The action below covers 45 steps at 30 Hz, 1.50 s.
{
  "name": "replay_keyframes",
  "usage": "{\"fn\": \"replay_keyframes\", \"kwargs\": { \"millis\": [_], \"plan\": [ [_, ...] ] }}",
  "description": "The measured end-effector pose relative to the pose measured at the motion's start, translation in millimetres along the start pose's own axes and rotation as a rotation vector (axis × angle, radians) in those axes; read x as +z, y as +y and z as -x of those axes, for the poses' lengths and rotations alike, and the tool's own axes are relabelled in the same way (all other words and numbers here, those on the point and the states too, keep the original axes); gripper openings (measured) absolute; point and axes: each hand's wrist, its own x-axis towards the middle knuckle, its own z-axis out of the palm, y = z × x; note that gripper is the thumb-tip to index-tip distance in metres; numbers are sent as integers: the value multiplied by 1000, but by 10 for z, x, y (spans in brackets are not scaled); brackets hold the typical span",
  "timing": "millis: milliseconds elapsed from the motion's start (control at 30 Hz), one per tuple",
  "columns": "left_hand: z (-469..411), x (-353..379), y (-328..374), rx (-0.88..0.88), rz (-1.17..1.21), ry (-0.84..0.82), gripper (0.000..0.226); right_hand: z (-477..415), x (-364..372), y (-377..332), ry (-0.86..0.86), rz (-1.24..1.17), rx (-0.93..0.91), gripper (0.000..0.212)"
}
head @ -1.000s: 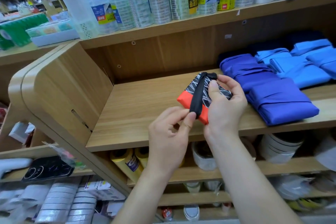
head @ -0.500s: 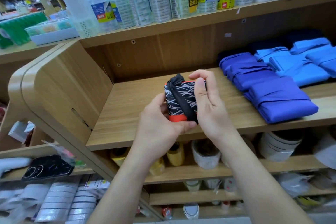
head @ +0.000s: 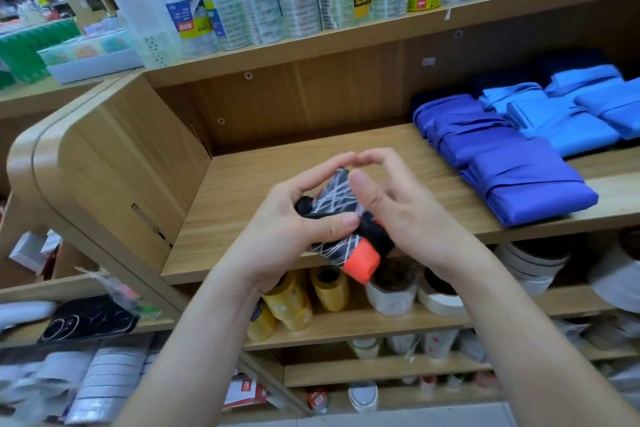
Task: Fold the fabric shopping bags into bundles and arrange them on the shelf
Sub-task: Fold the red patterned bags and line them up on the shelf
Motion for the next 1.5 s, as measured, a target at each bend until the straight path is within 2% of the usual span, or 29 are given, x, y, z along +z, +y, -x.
{"fn": "replay_keyframes", "kwargs": {
  "millis": [67, 167, 267, 333, 433, 533, 700, 833, 967, 1100, 1233, 1300, 1367, 1433, 1500],
  "plan": [
    [28, 27, -54, 17, 110, 137, 63, 88, -37, 41, 13, -82, 16, 54],
    [76, 165, -159, 53, 135, 257, 52, 175, -47, 118, 3, 43, -8, 69],
    [86, 302, -227, 122, 83, 329, 47, 207, 14, 168, 149, -113, 44, 71],
    [59, 345, -249, 164, 71, 400, 43, 226, 108, 191, 304, -137, 90, 61],
    [21, 424, -314, 240, 18, 462, 40, 241, 246, 202, 487, -111, 22, 28],
    [32, 471, -353, 292, 33, 513, 36, 268, 289, 167, 546, -265, -17, 34],
    [37, 470, -366, 375, -22, 519, 26, 290, 302, 120, 539, -506, 9, 34],
    [63, 529, -381, 396, 30, 563, 20, 322, 344, 95, 538, -624, -26, 32],
    [141, 573, -422, 403, 32, 533, 13, 394, 377, 111, 557, -713, -22, 31],
    [159, 621, -484, 301, 46, 418, 8, 488, 357, 118, 703, -701, -4, 20],
    [192, 787, -614, 277, 88, 365, 14, 643, 359, 217, 859, -629, 15, 35],
    [212, 927, -685, 260, 152, 398, 18, 764, 297, 247, 799, -648, 9, 34],
    [216, 1062, -747, 233, 220, 421, 17, 950, 162, 279, 651, -675, 25, 38],
    [196, 1173, -806, 211, 254, 419, 17, 1163, -4, 323, 540, -538, 52, 43],
    [191, 1292, -868, 183, 255, 389, 18, 1335, -120, 375, 579, -329, 68, 49]
  ]
}}
